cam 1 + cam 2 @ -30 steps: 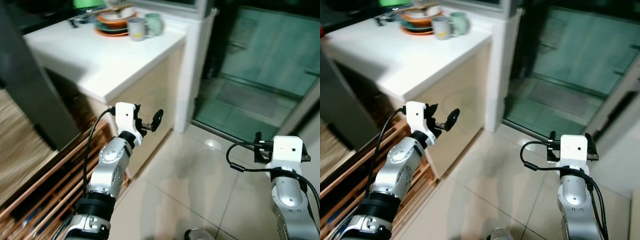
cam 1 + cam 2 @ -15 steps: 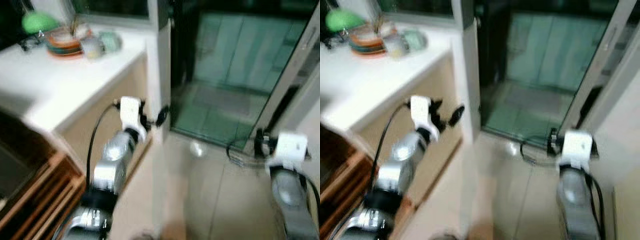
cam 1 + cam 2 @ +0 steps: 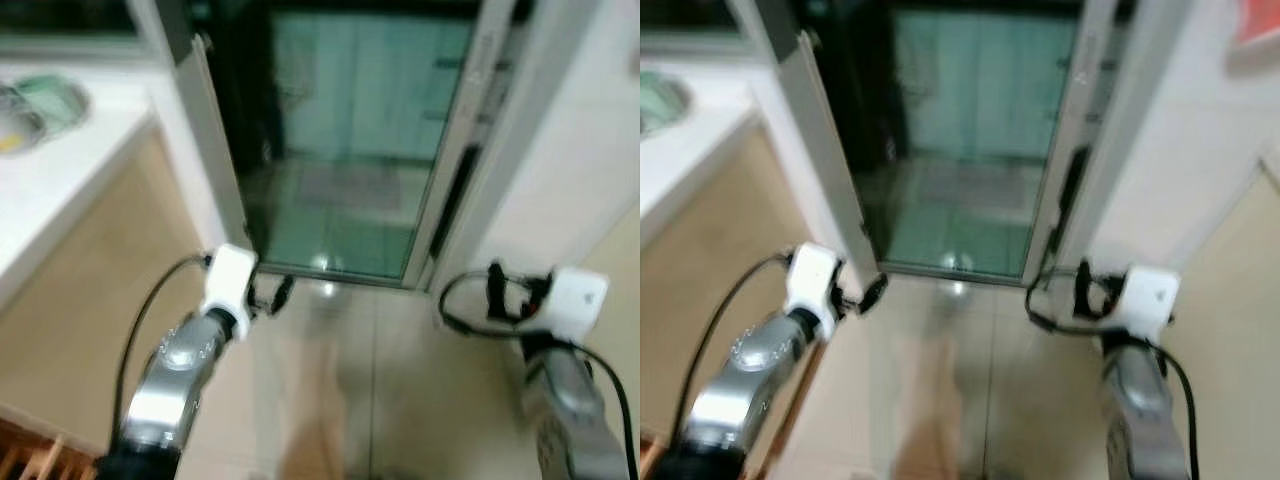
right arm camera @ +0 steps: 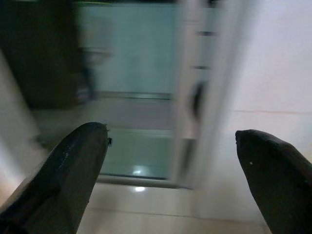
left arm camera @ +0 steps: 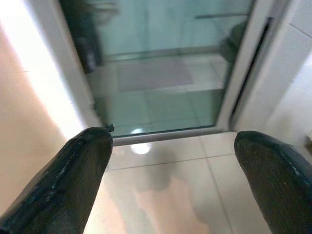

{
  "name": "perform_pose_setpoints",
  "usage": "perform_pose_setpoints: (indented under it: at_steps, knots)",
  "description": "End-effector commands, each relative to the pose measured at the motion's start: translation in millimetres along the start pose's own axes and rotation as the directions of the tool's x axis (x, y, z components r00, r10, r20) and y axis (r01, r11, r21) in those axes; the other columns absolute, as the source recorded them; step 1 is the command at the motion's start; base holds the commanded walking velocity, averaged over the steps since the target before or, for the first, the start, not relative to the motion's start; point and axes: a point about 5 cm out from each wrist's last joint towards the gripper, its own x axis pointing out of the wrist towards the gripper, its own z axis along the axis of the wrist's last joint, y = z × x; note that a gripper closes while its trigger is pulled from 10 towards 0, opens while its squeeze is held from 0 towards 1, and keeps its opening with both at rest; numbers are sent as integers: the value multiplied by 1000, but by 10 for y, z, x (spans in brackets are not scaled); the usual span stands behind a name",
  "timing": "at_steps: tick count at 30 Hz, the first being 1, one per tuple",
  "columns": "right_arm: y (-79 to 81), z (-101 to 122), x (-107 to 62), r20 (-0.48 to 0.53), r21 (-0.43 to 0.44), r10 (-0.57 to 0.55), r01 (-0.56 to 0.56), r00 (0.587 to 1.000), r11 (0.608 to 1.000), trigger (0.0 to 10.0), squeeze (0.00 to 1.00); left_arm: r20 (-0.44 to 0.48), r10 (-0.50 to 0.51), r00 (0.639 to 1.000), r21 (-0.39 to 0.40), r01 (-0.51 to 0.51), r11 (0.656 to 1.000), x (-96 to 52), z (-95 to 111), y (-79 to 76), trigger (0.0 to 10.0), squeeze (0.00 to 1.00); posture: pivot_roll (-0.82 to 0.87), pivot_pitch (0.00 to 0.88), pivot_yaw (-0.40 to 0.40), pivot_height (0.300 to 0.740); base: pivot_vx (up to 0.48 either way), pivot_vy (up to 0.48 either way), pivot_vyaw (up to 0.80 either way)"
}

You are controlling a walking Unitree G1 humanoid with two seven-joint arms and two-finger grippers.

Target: Restocking fridge

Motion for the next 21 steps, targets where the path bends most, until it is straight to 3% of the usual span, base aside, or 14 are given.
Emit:
perform_pose_setpoints:
  at_steps: [1, 9, 13, 21]
  knots:
    - [-25, 68, 28, 14, 11, 25, -25, 1000, 1000, 10000, 737, 38, 5, 999, -3, -5, 1000, -88, 126, -30, 10000, 0, -83, 0, 51, 731, 0, 0, 0]
    - [-25, 90, 70, 6, 22, 26, -26, 1000, 999, 10000, 737, 55, 18, 998, -24, -17, 1000, -81, 208, -118, 10000, 0, -74, 0, 38, 731, 0, 0, 0]
    - [-87, 37, 20, -29, 6, -16, 16, 999, 1000, 10000, 725, -8, -36, 999, -29, 36, 999, -101, 141, -167, 10000, 0, -84, 0, 43, 731, 0, 0, 0]
    - [-80, 12, 17, -42, -10, -1, 0, 999, 1000, 10000, 729, 7, 2, 1000, -28, -1, 1000, -76, 161, -131, 10000, 0, -85, 0, 44, 731, 0, 0, 0]
